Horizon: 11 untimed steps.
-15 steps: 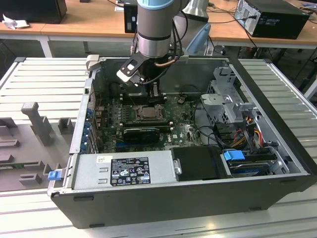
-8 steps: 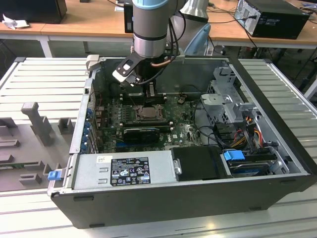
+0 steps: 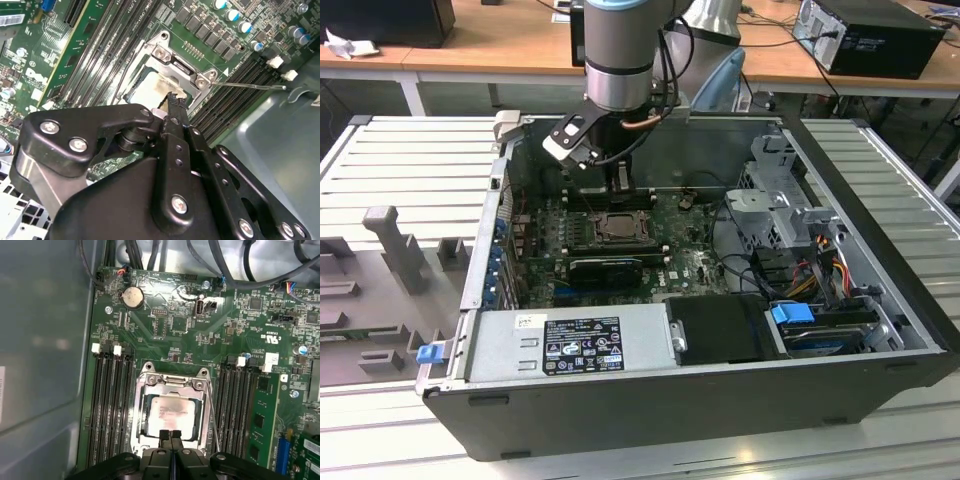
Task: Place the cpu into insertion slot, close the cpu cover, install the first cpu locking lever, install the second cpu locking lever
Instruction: 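Install the first cpu locking lever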
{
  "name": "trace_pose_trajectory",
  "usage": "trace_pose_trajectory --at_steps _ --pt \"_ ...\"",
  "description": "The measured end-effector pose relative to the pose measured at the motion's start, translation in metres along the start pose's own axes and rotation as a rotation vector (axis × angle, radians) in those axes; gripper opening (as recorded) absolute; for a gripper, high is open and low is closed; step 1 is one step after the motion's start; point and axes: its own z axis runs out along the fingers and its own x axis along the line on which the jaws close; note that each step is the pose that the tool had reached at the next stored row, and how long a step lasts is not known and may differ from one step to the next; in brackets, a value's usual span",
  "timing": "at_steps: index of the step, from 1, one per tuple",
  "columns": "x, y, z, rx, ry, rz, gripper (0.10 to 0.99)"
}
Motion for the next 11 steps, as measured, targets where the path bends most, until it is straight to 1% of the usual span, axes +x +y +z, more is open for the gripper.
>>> trace_pose_trajectory --at_steps 1,2,4,7,8,10,11 --pt "0.0000 0.0000 -0.0020 0.000 0.0000 0.000 0.106" --pt "0.0001 0.0000 -0.0063 0.000 -0.0001 0.000 0.106" --pt "0.0002 0.0001 -0.0122 0.000 0.0000 0.000 0.106" --pt "0.0004 0.0003 -0.0305 0.000 0.0000 0.000 0.106" --pt "0.0005 0.0003 -0.0351 0.000 0.0000 0.000 0.106" --pt "0.0006 0.0004 -0.0413 0.000 -0.0002 0.000 0.106" --pt "0.0007 0.0004 -0.0487 0.000 0.0000 0.000 0.106"
